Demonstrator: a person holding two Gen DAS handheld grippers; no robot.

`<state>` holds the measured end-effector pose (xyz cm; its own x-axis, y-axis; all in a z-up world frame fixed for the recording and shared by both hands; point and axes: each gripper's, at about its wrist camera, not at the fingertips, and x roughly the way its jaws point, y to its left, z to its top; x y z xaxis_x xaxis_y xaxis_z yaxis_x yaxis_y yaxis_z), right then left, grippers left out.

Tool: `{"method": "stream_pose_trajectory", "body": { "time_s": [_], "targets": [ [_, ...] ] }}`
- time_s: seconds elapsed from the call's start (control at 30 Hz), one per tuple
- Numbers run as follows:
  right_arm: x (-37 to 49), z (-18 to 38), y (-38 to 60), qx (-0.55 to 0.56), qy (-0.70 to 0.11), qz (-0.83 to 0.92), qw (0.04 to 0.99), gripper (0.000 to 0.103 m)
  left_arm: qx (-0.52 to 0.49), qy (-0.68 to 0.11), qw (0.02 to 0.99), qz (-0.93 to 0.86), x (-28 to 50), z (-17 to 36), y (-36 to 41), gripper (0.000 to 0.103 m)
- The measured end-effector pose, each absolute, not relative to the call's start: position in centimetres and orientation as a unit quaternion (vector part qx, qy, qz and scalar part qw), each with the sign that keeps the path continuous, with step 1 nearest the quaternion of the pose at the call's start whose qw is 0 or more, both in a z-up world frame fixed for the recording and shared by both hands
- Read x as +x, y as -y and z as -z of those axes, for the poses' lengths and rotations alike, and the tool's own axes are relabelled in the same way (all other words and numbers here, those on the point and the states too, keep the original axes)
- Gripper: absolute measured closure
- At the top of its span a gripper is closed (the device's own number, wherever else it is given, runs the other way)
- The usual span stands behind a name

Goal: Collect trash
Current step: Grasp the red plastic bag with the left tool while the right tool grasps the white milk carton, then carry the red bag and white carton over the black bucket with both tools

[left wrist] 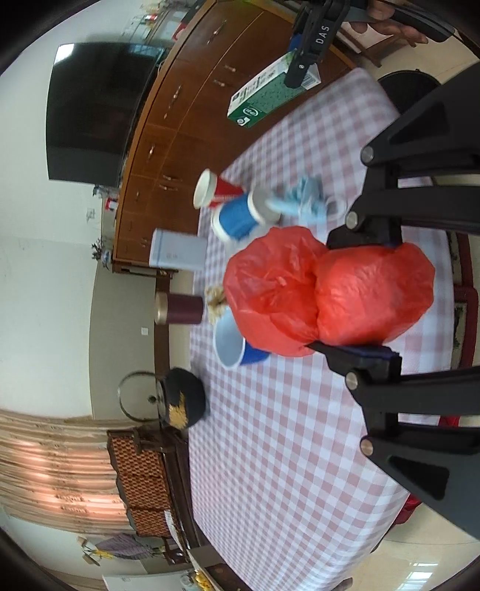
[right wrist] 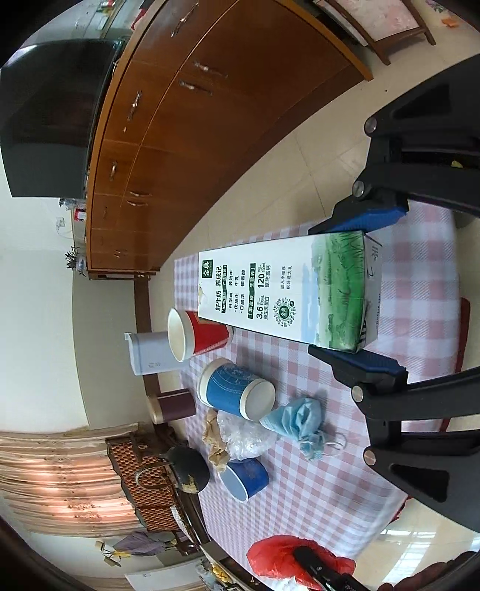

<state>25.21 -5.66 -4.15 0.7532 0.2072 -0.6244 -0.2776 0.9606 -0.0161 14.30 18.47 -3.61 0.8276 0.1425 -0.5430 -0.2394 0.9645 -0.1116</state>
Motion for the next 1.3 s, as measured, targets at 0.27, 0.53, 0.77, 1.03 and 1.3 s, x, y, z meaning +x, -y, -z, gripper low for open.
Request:
{"method": "stream_pose_trajectory", "body": {
  "time_s": [0.27,0.53,0.77,1.03,1.3],
  "targets": [
    [22.3,2.8,9.0,-0.041,-0.317,-0.117,0.940,0.046,-0.076,-0.266,0.958,-0.072,13.0,1.9,-14.7,0.065],
    [19.8,1.9,12.7,-0.031,-0.312,-0.095,0.945,0.046,-0.063,-0.258,0.963,-0.040,12.6,0.5,-11.2,0.065],
    [18.2,1.2,16.1,-0.024,-0.307,-0.072,0.949,0.046,-0.049,-0.256,0.965,-0.006,13.0,0.1,-8.0,0.065],
    [16.7,1.3,19.6,-0.017,-0.309,-0.045,0.950,0.046,-0.038,-0.254,0.966,0.033,13.2,-0.1,-4.2,0.065],
    [15.2,1.6,23.4,-0.013,-0.313,-0.013,0.950,0.046,-0.027,-0.257,0.963,0.077,13.8,0.2,0.0,0.065]
  ]
}}
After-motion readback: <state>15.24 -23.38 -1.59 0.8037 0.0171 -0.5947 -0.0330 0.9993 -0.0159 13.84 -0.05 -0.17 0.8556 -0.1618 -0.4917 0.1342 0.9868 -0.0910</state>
